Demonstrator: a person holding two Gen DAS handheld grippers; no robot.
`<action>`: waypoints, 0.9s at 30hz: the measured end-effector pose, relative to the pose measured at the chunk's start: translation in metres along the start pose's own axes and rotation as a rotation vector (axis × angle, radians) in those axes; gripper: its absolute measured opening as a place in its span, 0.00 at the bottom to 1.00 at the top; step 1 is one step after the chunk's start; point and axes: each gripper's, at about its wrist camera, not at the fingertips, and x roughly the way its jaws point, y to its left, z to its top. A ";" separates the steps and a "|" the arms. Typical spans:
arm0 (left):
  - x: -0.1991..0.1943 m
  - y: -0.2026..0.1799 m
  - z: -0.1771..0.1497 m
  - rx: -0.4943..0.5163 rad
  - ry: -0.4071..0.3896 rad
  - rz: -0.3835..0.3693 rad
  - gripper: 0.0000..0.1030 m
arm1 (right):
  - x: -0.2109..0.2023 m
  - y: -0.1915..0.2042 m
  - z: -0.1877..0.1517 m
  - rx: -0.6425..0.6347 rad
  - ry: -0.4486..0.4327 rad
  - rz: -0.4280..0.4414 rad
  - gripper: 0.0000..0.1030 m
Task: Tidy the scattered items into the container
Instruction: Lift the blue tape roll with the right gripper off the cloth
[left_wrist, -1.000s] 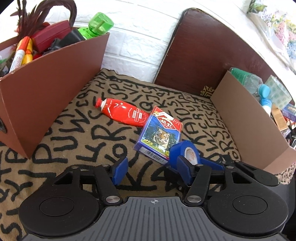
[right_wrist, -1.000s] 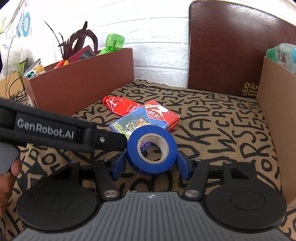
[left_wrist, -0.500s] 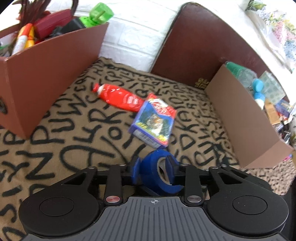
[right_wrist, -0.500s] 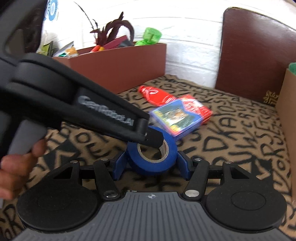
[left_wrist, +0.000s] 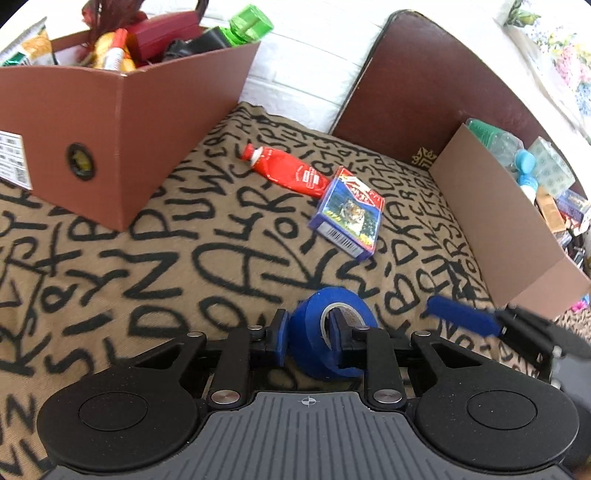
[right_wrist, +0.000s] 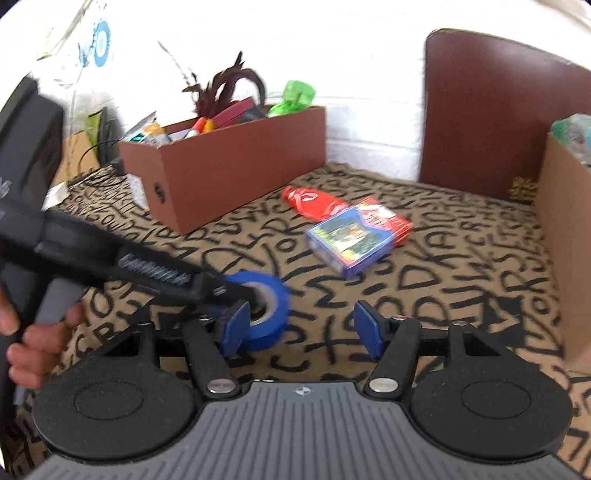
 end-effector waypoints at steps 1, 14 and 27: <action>-0.003 0.001 -0.003 -0.001 0.001 0.002 0.20 | 0.000 -0.001 0.001 0.006 0.001 -0.003 0.62; -0.025 0.018 -0.018 -0.029 -0.013 0.019 0.35 | 0.008 0.025 0.006 -0.041 0.044 0.090 0.40; -0.025 0.029 -0.022 -0.072 -0.024 -0.019 0.29 | 0.024 0.025 0.008 0.066 0.125 0.176 0.19</action>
